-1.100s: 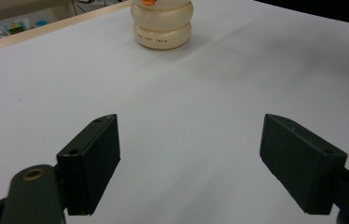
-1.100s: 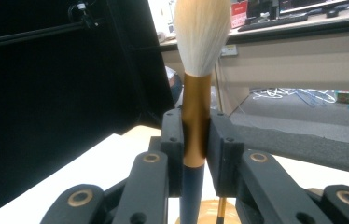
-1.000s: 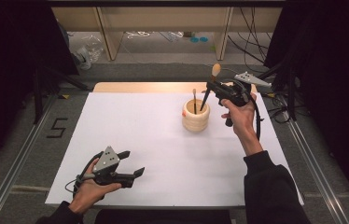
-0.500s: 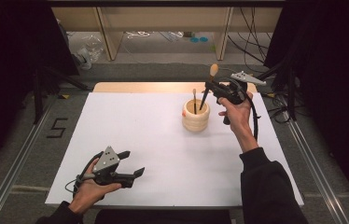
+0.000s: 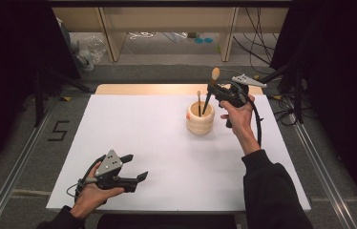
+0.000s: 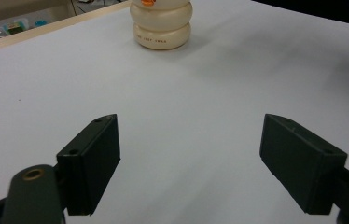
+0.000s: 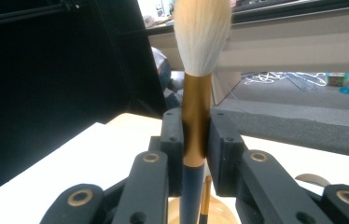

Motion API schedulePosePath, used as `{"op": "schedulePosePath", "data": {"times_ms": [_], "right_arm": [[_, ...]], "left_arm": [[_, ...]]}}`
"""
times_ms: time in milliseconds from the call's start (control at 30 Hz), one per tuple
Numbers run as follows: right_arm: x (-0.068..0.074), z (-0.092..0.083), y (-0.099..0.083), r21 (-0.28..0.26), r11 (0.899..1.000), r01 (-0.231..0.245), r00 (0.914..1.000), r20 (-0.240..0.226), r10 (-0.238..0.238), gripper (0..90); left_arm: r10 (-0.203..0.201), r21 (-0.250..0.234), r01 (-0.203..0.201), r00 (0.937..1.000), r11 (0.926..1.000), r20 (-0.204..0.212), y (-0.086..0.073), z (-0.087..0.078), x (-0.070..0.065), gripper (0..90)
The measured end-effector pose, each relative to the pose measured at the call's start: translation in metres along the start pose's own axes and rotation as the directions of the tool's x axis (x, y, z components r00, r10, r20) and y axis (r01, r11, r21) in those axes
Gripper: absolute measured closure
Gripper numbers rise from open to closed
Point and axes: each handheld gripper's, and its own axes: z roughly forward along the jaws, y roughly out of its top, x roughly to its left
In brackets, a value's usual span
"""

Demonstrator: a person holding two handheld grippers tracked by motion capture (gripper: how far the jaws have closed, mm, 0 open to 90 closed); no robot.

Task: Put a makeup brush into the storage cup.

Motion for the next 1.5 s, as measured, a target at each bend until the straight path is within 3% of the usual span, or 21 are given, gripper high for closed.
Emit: {"op": "schedulePosePath", "data": {"times_ms": [200,733,1500], "right_arm": [[0.000,0.005,-0.004,0.000,1.000,0.008,1.0000,0.003,-0.008,78.1],[-0.002,0.013,-0.017,0.067,0.998,0.008,0.9999,0.010,-0.009,78.0],[-0.004,0.024,-0.034,0.119,0.993,0.022,0.9996,0.016,-0.024,77.9]], "left_arm": [[0.004,0.000,-0.004,1.0000,1.0000,0.002,0.000,0.000,0.000,20.1],[0.001,0.002,-0.001,1.0000,1.0000,0.002,0.000,0.000,0.000,20.2],[-0.001,0.003,0.001,1.0000,1.0000,0.000,-0.001,0.000,-0.001,20.3]]}}
